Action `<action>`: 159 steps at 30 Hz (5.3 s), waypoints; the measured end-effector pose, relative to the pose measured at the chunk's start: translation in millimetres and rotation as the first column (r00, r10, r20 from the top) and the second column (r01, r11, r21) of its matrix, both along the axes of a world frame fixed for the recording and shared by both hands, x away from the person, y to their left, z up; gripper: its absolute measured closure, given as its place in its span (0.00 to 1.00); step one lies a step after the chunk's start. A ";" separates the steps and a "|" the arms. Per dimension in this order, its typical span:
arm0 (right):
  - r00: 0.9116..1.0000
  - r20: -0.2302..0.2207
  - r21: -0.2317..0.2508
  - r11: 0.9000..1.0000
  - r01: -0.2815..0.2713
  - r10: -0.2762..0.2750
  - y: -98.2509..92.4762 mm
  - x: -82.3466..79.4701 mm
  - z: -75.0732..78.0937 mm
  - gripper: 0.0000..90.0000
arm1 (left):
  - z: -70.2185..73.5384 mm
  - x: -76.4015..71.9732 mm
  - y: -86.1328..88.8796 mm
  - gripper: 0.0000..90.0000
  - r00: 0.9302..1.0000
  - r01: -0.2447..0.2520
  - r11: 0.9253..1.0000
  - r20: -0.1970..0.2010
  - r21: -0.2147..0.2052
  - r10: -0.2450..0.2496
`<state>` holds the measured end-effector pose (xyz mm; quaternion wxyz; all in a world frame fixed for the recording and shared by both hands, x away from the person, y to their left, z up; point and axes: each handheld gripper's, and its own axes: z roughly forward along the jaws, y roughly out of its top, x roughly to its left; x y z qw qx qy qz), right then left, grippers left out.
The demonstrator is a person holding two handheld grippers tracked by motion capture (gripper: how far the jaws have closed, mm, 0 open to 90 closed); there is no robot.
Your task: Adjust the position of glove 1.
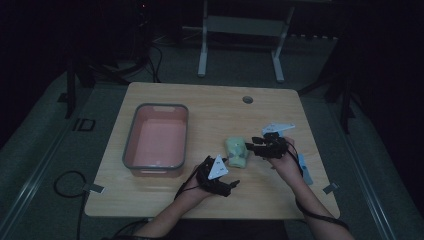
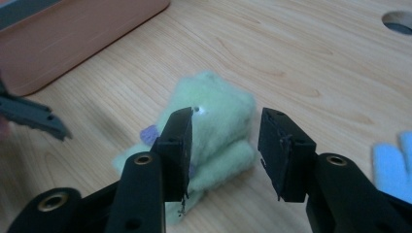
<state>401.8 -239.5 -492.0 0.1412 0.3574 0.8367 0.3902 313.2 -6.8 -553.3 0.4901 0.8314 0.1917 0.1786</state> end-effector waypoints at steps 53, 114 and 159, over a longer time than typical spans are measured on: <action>0.976 -0.211 0.126 0.992 -0.026 0.053 28.3 42.7 -2.8 0.79 | 43.1 43.2 -21.3 0.81 0.991 0.011 0.934 0.122 0.357 -0.058; 0.947 -0.147 0.111 0.956 -0.271 0.286 276.6 39.4 42.0 0.79 | 87.1 23.0 198.3 0.82 0.995 -0.081 0.883 0.094 0.462 0.041; 0.948 -0.182 0.077 0.965 -0.250 0.261 214.6 34.4 37.8 0.61 | 82.0 58.6 186.9 0.16 0.972 -0.129 0.914 -0.132 0.385 0.193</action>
